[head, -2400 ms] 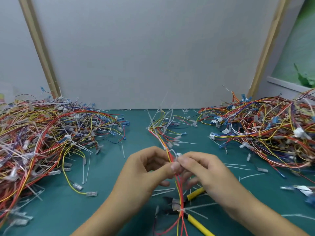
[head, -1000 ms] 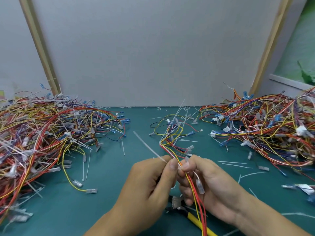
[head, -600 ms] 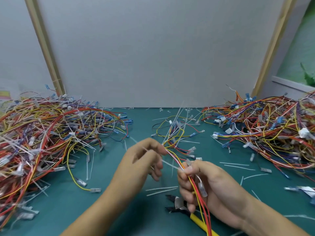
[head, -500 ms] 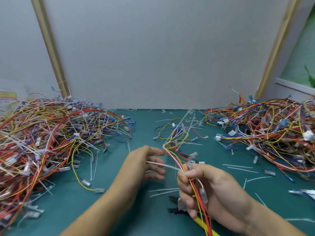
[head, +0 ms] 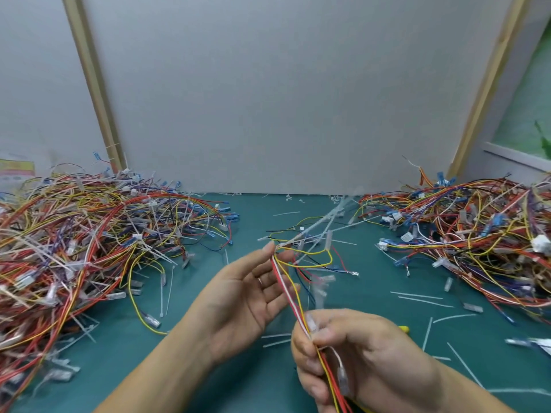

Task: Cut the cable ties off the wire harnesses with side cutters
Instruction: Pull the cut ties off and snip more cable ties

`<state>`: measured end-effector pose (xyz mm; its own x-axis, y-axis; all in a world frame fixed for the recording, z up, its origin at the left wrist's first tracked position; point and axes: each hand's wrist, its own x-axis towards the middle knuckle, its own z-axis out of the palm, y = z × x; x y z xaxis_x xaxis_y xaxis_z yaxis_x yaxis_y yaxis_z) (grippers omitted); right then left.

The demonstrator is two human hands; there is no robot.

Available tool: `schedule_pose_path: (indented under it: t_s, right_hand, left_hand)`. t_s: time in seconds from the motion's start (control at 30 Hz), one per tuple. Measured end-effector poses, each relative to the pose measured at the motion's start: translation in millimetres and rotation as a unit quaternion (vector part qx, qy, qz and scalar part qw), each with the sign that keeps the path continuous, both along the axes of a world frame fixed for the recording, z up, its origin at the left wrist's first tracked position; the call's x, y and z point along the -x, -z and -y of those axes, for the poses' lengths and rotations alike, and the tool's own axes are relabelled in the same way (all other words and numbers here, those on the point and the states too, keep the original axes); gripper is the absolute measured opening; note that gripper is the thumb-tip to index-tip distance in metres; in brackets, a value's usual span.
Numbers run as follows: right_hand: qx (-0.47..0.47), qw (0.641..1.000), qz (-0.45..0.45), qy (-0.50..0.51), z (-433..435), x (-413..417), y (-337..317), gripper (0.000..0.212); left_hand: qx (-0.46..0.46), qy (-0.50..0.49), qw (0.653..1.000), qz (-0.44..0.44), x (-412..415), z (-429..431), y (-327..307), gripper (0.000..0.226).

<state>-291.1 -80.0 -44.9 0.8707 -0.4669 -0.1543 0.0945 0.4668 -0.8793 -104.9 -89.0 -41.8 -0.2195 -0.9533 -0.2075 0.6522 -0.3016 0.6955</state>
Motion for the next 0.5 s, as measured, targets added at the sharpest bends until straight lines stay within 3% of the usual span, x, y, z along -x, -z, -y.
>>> schedule_pose_path:
  t_s: [0.1,0.17,0.23,0.3,0.4,0.43,0.5]
  right_hand:
    - [0.071,0.994,-0.080,0.023,-3.2,0.0,-2.0,0.017]
    - [0.183,0.965,-0.161,0.102,-4.0,3.1,-2.8,0.028]
    - [0.359,0.879,-0.204,0.239,-4.0,11.1,-3.4,0.032]
    - [0.512,0.759,-0.169,0.364,-3.4,21.1,-7.9,0.033]
    - [0.664,0.588,-0.151,0.436,0.6,29.8,-16.0,0.025]
    - [0.694,0.554,-0.173,0.425,1.8,28.4,-15.9,0.021]
    - [0.725,0.527,-0.252,0.366,2.6,23.1,-12.6,0.015]
  left_hand:
    - [0.028,-0.018,0.998,0.048,1.5,-2.6,-3.0,0.018]
    - [0.062,-0.054,0.988,0.127,1.3,-4.7,-2.8,0.012]
    - [0.113,-0.094,0.960,0.237,1.3,-6.4,-0.6,0.010]
    - [0.155,-0.125,0.923,0.329,2.5,-7.0,2.9,0.019]
    - [0.191,-0.131,0.883,0.408,6.9,-7.5,8.4,0.027]
    - [0.201,-0.123,0.878,0.416,8.9,-8.3,9.3,0.025]
    - [0.217,-0.102,0.877,0.416,12.3,-10.2,10.9,0.025]
